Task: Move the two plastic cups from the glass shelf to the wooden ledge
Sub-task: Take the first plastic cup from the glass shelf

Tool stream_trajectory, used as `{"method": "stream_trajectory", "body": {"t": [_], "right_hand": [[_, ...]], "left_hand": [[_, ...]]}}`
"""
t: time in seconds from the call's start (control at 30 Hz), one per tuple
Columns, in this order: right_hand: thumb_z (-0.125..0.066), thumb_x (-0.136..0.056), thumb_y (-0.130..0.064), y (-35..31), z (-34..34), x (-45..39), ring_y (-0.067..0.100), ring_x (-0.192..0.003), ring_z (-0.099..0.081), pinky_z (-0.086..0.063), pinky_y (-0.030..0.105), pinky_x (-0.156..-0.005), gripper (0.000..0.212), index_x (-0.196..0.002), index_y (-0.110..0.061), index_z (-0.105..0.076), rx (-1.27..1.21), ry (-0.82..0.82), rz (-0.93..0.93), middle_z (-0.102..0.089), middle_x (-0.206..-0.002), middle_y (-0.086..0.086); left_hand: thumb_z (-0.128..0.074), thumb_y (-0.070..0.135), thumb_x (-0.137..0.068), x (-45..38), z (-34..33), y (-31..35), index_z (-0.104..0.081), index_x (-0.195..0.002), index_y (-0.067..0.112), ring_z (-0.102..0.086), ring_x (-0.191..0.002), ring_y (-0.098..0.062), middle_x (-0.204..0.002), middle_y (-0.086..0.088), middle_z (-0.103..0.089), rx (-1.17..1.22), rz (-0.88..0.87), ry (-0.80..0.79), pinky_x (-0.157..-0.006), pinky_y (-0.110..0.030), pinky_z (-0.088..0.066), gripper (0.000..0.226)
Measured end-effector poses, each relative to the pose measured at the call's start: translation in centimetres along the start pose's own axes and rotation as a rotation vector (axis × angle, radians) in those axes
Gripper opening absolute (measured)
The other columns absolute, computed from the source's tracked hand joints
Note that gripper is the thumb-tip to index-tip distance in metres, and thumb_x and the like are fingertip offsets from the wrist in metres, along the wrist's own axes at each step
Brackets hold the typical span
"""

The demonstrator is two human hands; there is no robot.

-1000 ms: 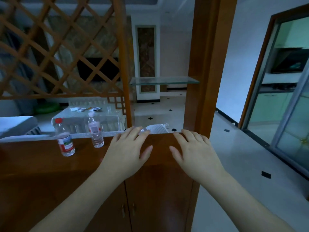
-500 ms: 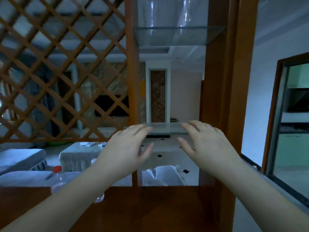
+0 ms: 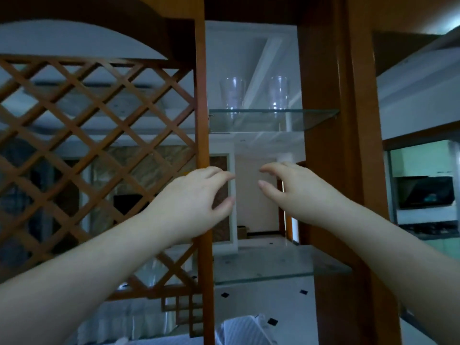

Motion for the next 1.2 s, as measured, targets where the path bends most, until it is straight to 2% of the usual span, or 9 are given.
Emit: {"method": "stream_trajectory", "body": {"t": [0.27,0.47,0.63,0.7,0.8,0.93,1.0,1.07,1.2], "right_hand": [[-0.044,-0.094,-0.051,3.0,3.2,-5.8,0.01,-0.113,-0.052,-0.039,0.025,-0.086,0.046,-0.133,-0.028,-0.05,-0.023,0.075,0.068,-0.056,-0.129,-0.003],[-0.049,-0.094,-0.043,5.9,7.0,-10.4,0.007,-0.106,-0.053,-0.041,0.023,-0.082,0.039,-0.128,-0.025,-0.053,-0.076,0.245,0.135,-0.06,-0.12,-0.004],[-0.052,-0.095,-0.035,7.5,7.9,-13.7,0.015,-0.118,-0.048,-0.042,0.032,-0.095,0.049,-0.14,-0.021,-0.04,-0.133,0.455,0.153,-0.051,-0.132,0.002],[-0.052,-0.094,-0.033,8.0,7.5,-15.2,0.02,-0.127,-0.044,-0.039,0.039,-0.103,0.055,-0.144,-0.02,-0.035,-0.158,0.459,0.128,-0.046,-0.14,0.006],[-0.053,-0.093,-0.038,8.6,7.3,-17.7,0.026,-0.132,-0.039,-0.035,0.041,-0.105,0.064,-0.149,-0.022,-0.025,-0.181,0.439,0.082,-0.035,-0.149,0.01],[-0.056,-0.088,-0.049,9.8,7.2,-20.6,0.037,-0.133,-0.037,-0.034,0.052,-0.107,0.085,-0.152,-0.027,-0.004,-0.276,0.395,-0.15,-0.025,-0.154,0.018],[-0.057,-0.086,-0.053,10.4,6.8,-21.5,0.038,-0.128,-0.043,-0.04,0.044,-0.098,0.092,-0.152,-0.027,0.002,-0.389,0.353,-0.209,-0.03,-0.152,0.02],[-0.058,-0.086,-0.057,10.7,6.3,-22.1,0.036,-0.126,-0.047,-0.039,0.038,-0.088,0.096,-0.152,-0.024,0.002,-0.5,0.325,-0.222,-0.036,-0.15,0.018],[-0.063,-0.08,-0.063,10.7,6.2,-22.9,0.036,-0.133,-0.04,-0.035,0.047,-0.103,0.103,-0.153,-0.021,-0.003,-0.592,0.27,-0.25,-0.031,-0.154,0.017]], "left_hand": [[-0.038,0.054,-0.088,-5.4,0.8,-1.6,-0.044,-0.139,0.031,-0.049,-0.123,-0.008,-0.136,0.011,-0.054,-0.012,-0.011,0.082,-0.098,-0.029,-0.043,0.056],[-0.04,0.054,-0.088,-9.6,0.4,-0.2,-0.043,-0.14,0.031,-0.047,-0.125,-0.009,-0.139,0.01,-0.052,0.03,-0.017,0.149,-0.099,-0.03,-0.039,0.057],[-0.045,0.05,-0.093,-14.2,0.0,0.4,-0.039,-0.142,0.03,-0.045,-0.128,-0.012,-0.143,0.006,-0.048,0.05,0.018,0.193,-0.094,-0.026,-0.036,0.053],[-0.045,0.049,-0.095,-15.9,-0.3,0.5,-0.039,-0.143,0.027,-0.044,-0.13,-0.014,-0.145,0.004,-0.047,0.047,0.03,0.211,-0.096,-0.027,-0.036,0.053],[-0.046,0.047,-0.095,-17.6,-0.7,0.4,-0.036,-0.145,0.025,-0.041,-0.133,-0.015,-0.149,0.002,-0.043,0.022,0.017,0.202,-0.101,-0.029,-0.033,0.056],[-0.048,0.046,-0.094,-18.8,-1.1,-0.1,-0.03,-0.148,0.024,-0.038,-0.136,-0.017,-0.152,0.001,-0.039,0.045,0.049,0.189,-0.106,-0.032,-0.031,0.061],[-0.049,0.046,-0.094,-19.1,-1.3,-0.3,-0.03,-0.148,0.023,-0.037,-0.137,-0.018,-0.153,0.0,-0.038,0.058,0.079,0.186,-0.107,-0.035,-0.032,0.062],[-0.048,0.045,-0.094,-19.0,-1.4,-0.2,-0.03,-0.148,0.022,-0.035,-0.137,-0.018,-0.152,-0.001,-0.039,0.058,0.092,0.188,-0.109,-0.037,-0.031,0.061],[-0.049,0.045,-0.094,-18.9,-1.7,-0.1,-0.03,-0.148,0.022,-0.032,-0.139,-0.018,-0.152,0.0,-0.038,0.065,0.084,0.188,-0.111,-0.038,-0.028,0.061]]}}
Point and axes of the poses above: each hand's wrist, its own x-axis away from the middle knuckle, its own z-axis out of the back of the hand, y = z × x, the point moved 3 cm from there along -x, towards the middle knuckle
